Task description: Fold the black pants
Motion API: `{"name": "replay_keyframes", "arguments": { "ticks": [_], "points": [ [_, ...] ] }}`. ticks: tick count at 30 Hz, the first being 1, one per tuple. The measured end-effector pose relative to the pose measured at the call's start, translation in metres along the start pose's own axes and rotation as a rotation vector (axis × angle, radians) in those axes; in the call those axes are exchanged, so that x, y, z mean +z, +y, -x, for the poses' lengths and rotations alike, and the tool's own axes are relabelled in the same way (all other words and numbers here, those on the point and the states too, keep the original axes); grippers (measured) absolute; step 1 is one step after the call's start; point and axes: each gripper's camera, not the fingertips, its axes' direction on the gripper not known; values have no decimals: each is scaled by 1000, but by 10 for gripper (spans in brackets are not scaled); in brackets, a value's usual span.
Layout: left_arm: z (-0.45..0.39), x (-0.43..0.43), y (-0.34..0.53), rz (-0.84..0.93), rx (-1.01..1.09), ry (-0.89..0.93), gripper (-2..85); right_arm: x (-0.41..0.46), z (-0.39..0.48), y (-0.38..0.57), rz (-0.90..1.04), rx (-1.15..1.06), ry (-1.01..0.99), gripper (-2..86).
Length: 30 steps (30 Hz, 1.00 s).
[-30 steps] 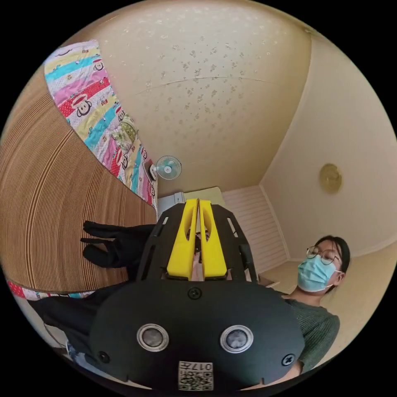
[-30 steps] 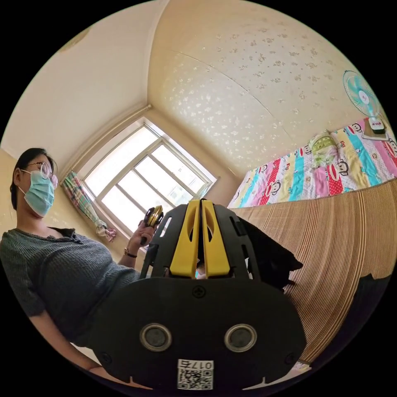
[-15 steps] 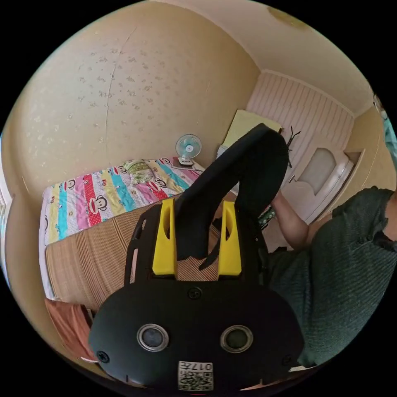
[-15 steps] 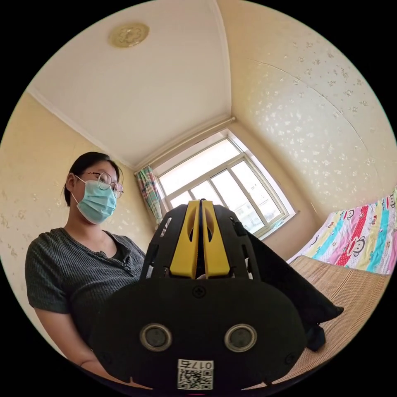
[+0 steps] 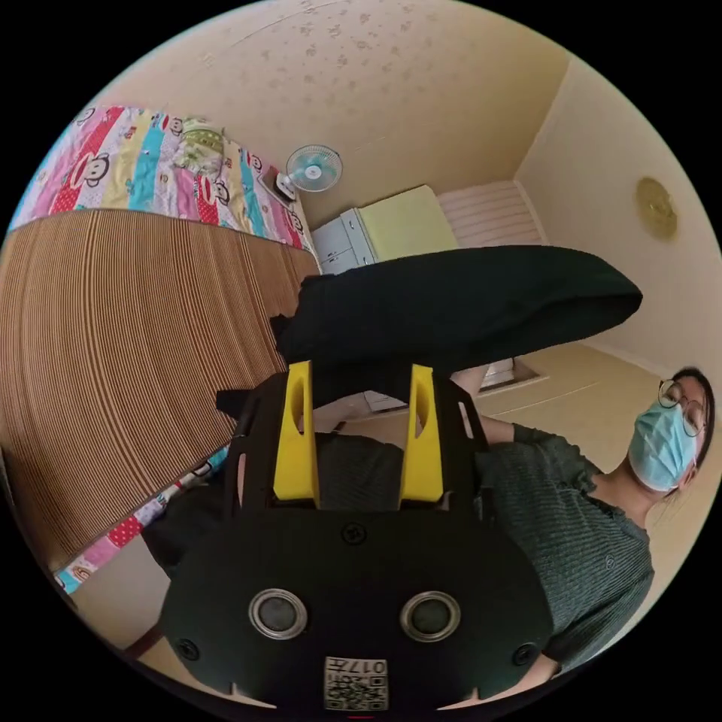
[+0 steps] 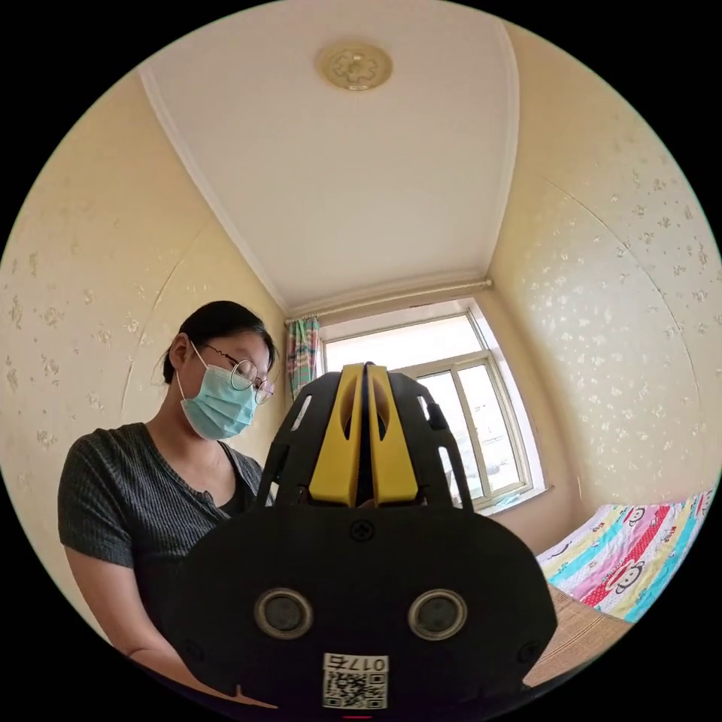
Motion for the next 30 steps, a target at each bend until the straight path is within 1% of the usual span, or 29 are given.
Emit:
{"name": "replay_keyframes", "arguments": {
  "ticks": [2, 3, 4, 5, 6, 7, 8, 9, 10, 11, 14, 15, 17, 18, 20, 21, 22, 23, 24, 26, 27, 28, 29, 30],
  "points": [
    [28, 1, -2, 46, -122, 110, 180, 17, 8, -7, 2, -58, 5, 4],
    [44, 7, -4, 66, -180, 238, 182, 23, 8, -8, 5, -69, 9, 4],
    [55, 14, -8, 76, -205, 412, 183, 34, 8, -8, 12, -85, 9, 3],
    [60, 19, -11, 71, -215, 508, 184, 46, 4, -7, 20, -88, -7, 3],
    [68, 25, -15, 27, -244, 693, 187, 52, 1, -5, 22, -86, -20, 3],
    [75, 29, -18, -57, -274, 867, 189, 64, -5, 1, 20, -78, -46, 3],
    [77, 31, -19, -96, -284, 947, 190, 75, -12, 8, 17, -69, -69, 3],
    [79, 35, -24, -154, -296, 1082, 189, 79, -16, 12, 15, -63, -81, 3],
    [80, 36, -29, -190, -294, 1168, 185, 87, -24, 20, 7, -42, -109, 3],
    [80, 34, -32, -207, -284, 1188, 183, 91, -32, 29, -6, -14, -145, 3],
    [80, 13, -39, -328, -242, 1123, 154, 91, -44, 55, -52, 30, -267, 4],
    [79, 0, -40, -398, -204, 1120, 123, 89, -46, 61, -58, 37, -283, 4],
    [78, -21, -39, -491, -156, 1119, 78, 71, -48, 82, -66, 62, -276, 5],
    [76, -39, -39, -535, -103, 1077, 62, 63, -47, 87, -67, 65, -255, 5],
    [67, -70, -36, -570, -12, 950, 57, 21, -42, 107, -49, 67, -112, 7],
    [58, -91, -32, -591, 65, 855, 55, 9, -41, 112, -33, 68, -72, 8],
    [47, -110, -26, -621, 156, 766, 54, -14, -37, 121, 18, 66, 26, 8],
    [41, -119, -22, -638, 200, 727, 53, -35, -31, 132, 84, 74, 158, 8],
    [29, -134, -14, -672, 276, 667, 52, -44, -28, 138, 124, 84, 233, 8],
    [9, -151, -2, -709, 395, 585, 52, -70, -21, 169, 339, 159, 543, 9],
    [-8, -158, 5, -720, 477, 519, 51, -74, -21, 179, 407, 179, 622, 9],
    [-27, -161, 12, -718, 553, 448, 51, -77, -26, 203, 552, 229, 777, 10],
    [-37, -161, 15, -715, 593, 413, 51, -81, -32, 228, 648, 273, 928, 11],
    [-58, -159, 22, -704, 680, 356, 51, -85, -34, 239, 657, 280, 977, 11]
  ]
}}
